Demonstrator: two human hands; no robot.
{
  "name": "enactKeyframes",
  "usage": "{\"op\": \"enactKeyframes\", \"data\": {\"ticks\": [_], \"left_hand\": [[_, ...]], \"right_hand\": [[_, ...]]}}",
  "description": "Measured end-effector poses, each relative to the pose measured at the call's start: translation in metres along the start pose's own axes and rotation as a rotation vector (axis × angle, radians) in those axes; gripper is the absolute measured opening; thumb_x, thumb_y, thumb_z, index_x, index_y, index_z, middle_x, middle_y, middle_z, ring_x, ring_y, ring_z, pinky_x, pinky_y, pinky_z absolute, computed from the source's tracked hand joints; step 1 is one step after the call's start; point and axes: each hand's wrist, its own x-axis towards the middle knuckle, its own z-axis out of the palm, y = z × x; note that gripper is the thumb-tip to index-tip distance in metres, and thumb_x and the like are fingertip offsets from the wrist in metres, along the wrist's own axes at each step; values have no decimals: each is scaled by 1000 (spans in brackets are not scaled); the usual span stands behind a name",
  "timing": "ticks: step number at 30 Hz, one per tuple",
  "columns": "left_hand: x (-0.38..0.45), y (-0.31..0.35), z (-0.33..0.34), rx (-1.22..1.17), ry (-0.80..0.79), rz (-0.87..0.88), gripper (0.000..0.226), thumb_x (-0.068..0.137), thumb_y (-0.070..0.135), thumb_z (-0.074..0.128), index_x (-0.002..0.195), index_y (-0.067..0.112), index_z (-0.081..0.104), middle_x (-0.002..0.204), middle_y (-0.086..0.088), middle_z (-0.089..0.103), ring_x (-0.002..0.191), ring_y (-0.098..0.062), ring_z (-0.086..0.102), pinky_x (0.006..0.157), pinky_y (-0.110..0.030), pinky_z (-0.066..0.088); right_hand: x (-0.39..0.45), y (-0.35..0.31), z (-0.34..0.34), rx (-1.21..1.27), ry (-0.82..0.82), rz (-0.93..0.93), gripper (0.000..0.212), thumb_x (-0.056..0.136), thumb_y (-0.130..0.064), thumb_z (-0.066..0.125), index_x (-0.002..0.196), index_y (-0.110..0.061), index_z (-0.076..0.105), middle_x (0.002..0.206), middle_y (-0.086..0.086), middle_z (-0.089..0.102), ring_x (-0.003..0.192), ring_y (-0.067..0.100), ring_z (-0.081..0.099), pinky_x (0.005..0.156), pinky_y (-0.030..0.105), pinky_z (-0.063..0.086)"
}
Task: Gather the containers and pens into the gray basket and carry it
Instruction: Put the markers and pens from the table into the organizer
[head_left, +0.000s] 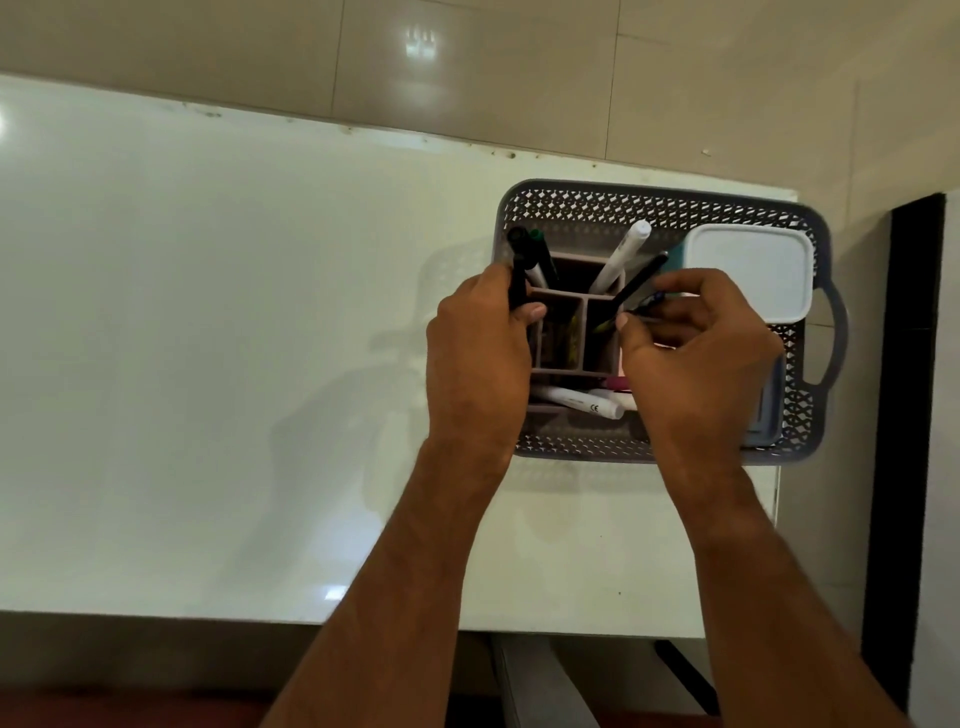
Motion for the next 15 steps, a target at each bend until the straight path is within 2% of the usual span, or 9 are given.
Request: {"op": "enactKeyframes", "data": {"ticks": [3,5,8,12,15], "left_hand": [[2,-1,0,59,-6,-17,18,97,20,66,114,14,70,104,-3,76,88,-21,70,80,-36,60],[3,-1,2,79,10,-10,19,96,21,68,114,15,71,106,-1,76,89,-19,69,78,-31,57],[2,-2,3,54,57,1,19,94,22,71,112,16,71,105,0,76,90,-16,70,79,-25,55],[-2,-9,1,-46,144,22,19,94,23,73,111,16,71,102,3,74,81,-13,70,78,-31,61],[-3,-16,-2,-172,285,1,21,95,25,71,113,14,71,104,8,73,78,-4,67,74,-12,54]], "right_hand": [[1,1,1,-2,-11,9,30,81,-7,83,107,-12,69,84,-8,71,74,-1,73,68,20,63],[2,1,1,7,-20,16,32,81,-8,84,109,-12,68,84,-7,71,75,0,73,69,21,63],[3,2,-1,24,-23,15,37,81,-13,85,113,-11,68,87,-6,72,77,0,73,68,15,61],[1,8,-9,55,1,-19,35,85,-19,83,115,-10,68,92,-5,74,81,-5,72,69,6,56],[3,22,-22,83,54,-105,26,92,-22,77,112,-6,70,96,-1,74,86,-3,72,76,9,56]]}}
